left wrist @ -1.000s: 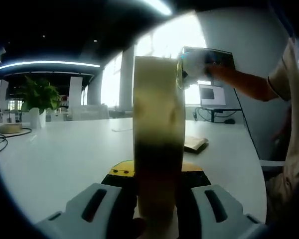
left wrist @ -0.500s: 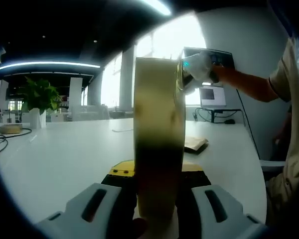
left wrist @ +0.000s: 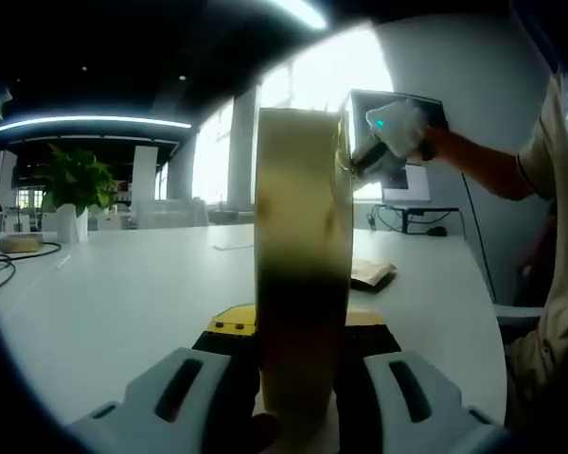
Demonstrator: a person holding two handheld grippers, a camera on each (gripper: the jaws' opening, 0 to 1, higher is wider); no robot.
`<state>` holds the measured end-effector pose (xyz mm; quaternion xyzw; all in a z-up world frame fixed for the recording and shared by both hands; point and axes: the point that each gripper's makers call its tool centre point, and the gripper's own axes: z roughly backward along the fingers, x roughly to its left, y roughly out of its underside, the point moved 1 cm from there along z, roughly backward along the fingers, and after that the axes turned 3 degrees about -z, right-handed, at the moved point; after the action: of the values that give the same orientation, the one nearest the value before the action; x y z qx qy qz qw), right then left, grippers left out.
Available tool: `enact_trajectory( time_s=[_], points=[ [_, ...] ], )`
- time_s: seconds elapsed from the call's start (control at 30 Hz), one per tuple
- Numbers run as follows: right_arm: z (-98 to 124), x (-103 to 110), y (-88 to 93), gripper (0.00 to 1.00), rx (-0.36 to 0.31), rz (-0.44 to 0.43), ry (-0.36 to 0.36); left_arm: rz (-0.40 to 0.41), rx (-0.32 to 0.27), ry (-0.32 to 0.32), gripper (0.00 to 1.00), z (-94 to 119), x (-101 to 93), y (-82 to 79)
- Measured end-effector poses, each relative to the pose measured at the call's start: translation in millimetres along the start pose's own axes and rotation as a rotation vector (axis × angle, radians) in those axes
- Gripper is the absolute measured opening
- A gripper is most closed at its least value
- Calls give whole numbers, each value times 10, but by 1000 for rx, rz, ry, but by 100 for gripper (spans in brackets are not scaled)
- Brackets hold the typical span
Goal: Extract single mask from mask box in order stack masks on table
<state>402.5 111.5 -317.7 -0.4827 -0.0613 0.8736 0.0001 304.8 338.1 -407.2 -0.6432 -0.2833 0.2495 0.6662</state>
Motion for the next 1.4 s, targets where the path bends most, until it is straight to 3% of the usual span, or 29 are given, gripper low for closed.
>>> enact_trajectory(
  time_s=[0.37, 1.03, 1.4],
  points=[
    [212, 403, -62, 0, -7, 49, -23, -4, 0, -3, 20, 2, -1, -5],
    [200, 1052, -23, 0, -24, -72, -130, -7, 0, -5, 20, 5, 5, -2],
    [145, 1236, 12, 0, -27, -108, -126, -9, 0, -5, 20, 8, 5, 5]
  ],
)
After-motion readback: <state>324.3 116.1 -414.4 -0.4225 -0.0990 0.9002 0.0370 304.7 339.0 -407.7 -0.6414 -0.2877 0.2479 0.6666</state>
